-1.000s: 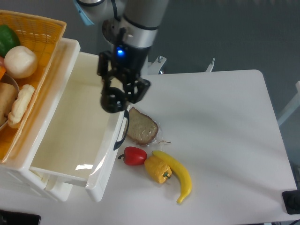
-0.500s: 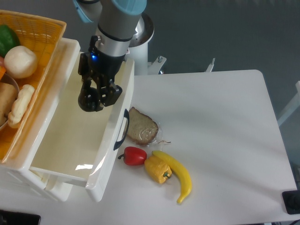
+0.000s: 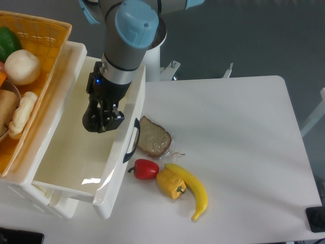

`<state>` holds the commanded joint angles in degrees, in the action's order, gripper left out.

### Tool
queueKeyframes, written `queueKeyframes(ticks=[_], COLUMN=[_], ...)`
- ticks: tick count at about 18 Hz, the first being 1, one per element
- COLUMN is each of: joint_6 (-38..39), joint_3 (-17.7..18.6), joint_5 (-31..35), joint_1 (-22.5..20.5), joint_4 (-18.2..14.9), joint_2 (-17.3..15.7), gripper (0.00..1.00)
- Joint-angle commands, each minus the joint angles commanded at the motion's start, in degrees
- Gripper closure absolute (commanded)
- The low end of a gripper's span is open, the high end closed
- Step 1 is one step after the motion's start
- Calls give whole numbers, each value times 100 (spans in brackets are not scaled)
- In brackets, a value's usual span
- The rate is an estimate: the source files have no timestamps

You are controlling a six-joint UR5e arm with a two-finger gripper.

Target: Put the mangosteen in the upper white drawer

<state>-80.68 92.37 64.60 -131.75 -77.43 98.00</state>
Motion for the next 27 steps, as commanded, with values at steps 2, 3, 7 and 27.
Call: queueKeyframes(ticks=[2,3,7,27], joint_6=[53,53,62,1486], joint_3=[0,0,-9,-369], joint_5=[9,9,9,-290], joint_1=[0,0,9,-1967], joint_4=[35,44,44,914], joint_2=[26,44,27,-97], gripper=[52,40,0,0])
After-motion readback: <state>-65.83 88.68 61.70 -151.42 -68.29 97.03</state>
